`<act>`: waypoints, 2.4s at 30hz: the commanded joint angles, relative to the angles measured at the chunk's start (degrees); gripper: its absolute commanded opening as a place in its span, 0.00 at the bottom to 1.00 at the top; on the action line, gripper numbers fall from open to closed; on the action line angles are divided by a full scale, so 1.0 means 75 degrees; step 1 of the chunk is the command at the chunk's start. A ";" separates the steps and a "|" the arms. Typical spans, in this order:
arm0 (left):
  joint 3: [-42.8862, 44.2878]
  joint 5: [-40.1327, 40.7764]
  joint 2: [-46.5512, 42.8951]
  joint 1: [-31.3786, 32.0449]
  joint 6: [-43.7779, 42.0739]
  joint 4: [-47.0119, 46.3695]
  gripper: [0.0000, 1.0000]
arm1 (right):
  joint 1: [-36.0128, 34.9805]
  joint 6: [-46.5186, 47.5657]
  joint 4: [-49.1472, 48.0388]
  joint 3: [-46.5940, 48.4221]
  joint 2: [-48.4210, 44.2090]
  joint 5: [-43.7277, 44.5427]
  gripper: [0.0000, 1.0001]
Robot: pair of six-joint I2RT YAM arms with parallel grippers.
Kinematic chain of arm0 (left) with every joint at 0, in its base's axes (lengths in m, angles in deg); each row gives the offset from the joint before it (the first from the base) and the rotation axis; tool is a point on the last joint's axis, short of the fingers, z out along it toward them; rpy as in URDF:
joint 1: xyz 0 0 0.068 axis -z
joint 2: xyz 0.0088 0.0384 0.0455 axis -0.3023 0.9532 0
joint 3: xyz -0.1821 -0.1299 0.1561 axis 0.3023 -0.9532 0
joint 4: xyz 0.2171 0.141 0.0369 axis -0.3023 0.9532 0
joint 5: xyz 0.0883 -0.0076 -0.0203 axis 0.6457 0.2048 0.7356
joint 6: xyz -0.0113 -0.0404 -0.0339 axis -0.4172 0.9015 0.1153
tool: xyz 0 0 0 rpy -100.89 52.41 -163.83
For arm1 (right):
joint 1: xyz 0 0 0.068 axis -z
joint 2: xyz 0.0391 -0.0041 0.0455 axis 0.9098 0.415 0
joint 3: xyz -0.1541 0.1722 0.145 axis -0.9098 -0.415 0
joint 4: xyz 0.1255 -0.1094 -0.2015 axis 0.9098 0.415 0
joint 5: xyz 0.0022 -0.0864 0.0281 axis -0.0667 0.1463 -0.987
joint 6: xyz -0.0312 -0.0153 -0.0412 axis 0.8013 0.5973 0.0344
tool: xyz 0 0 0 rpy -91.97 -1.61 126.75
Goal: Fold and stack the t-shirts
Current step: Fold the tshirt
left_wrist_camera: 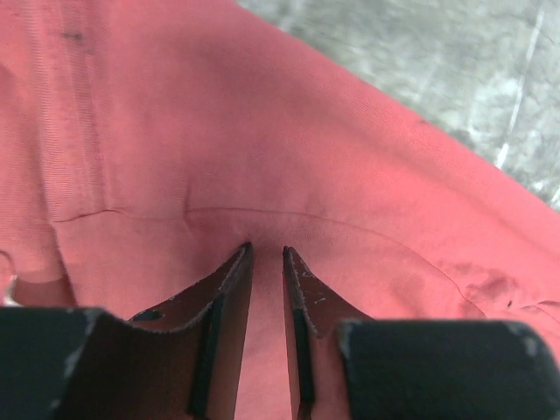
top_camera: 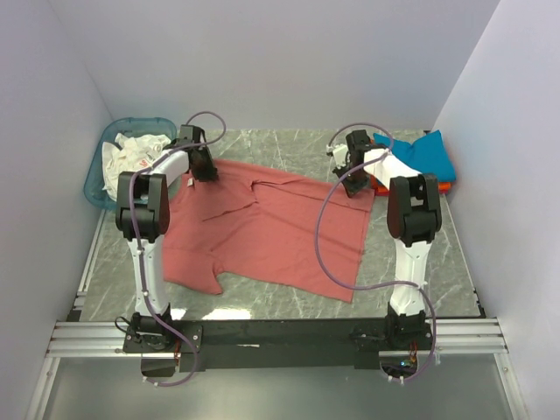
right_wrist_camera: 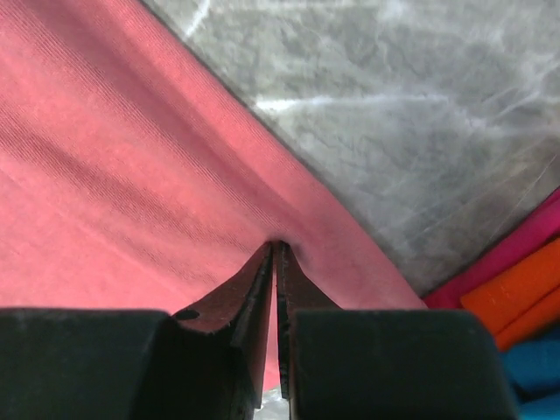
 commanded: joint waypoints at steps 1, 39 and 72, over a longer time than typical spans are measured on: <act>-0.0358 0.0384 -0.0002 -0.0331 -0.0040 0.0414 0.29 | -0.0157 0.0023 0.0255 0.0547 0.0260 0.0307 0.12; 0.1753 -0.1352 -0.1500 -0.0097 0.0429 0.0063 0.56 | -0.0192 -0.0141 0.0428 0.3912 -0.0086 0.0639 0.23; -0.7354 0.0302 -1.1686 -0.0765 0.1202 -0.0054 0.99 | 0.1413 -0.2344 -0.0483 -0.4573 -0.2892 -0.2962 0.57</act>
